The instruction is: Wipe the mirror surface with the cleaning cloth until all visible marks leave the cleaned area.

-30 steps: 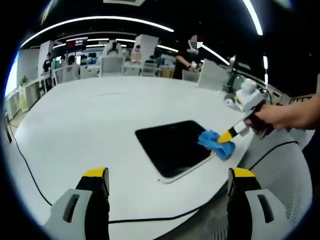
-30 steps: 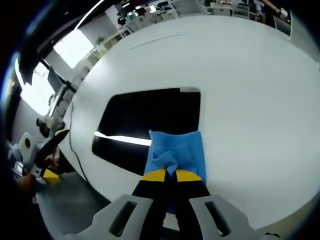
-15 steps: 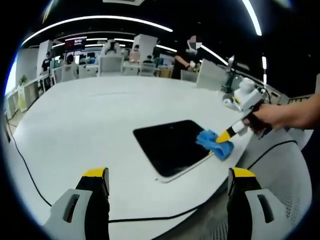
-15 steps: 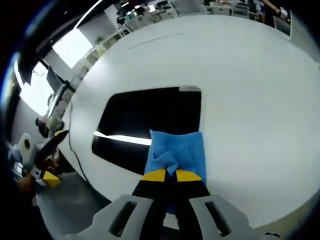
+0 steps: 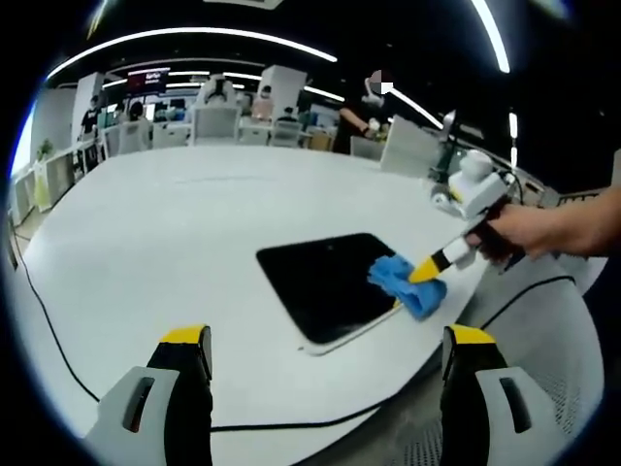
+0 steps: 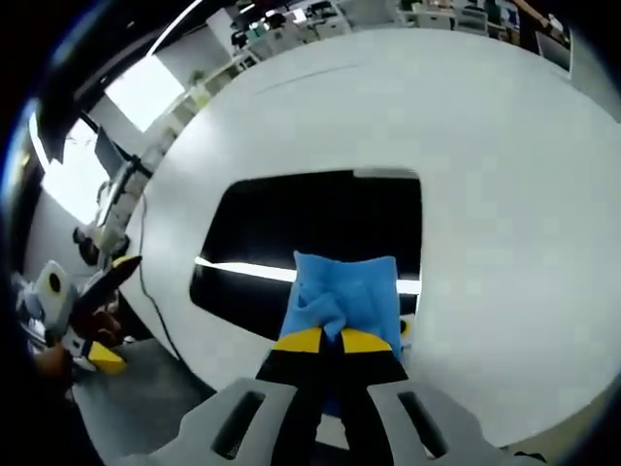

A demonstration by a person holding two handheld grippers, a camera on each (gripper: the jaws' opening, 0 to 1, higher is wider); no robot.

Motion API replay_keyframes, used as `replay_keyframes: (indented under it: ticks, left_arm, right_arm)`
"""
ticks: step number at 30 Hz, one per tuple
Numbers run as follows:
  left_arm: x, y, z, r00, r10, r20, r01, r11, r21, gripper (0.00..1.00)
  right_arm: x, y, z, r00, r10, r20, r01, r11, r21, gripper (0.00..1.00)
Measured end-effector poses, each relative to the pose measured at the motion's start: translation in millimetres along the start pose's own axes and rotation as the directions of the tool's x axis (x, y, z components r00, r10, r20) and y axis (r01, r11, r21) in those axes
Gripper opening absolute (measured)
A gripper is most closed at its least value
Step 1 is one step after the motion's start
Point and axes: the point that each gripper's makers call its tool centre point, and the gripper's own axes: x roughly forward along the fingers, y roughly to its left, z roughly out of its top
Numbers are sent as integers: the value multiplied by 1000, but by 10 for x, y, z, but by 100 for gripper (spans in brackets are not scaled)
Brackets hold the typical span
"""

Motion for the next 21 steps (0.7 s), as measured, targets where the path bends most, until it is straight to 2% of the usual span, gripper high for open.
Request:
replay_keyframes:
  ticks: [11,14,15,16,17,18,19,21]
  left_arm:
    - [-4,-3,4,1000,-4,5,4,1000,2,99]
    - [-4,-5,4,1000,-4,6,4,1000,1,99]
    - [-6,-8,4,1000,-4,5,4,1000,0,99]
    - [-4,-7,-1,1000,-5,3,5,1000,-1,99]
    - [0,-7,-8,1000,-7,1,7,1000,-3,99]
    - [1,-11,-14,1000,-10,-3,10,1000,-3,99]
    - [-1,-14,-12,1000,-9,-3,9,1000,-1,99]
    - [0,-20,-8,1000,-11,-2,11,1000,3,99]
  right_arm:
    - [170,342,81,1000,16,3,-16,997,-70,0]
    - [203,427,82,1000,18,-1,-18,994,-111,0]
    - [217,457,83,1000,27,-9,-28,988,-151,0]
    - [230,470,94,1000,17,-7,-18,992,-128,0]
    - [239,496,99,1000,16,-12,-16,998,-58,0]
    - [258,538,109,999,40,-7,-40,998,-44,0]
    - [261,534,113,999,33,-3,-33,999,-38,0]
    - [272,572,117,1000,23,1,-23,996,-87,0]
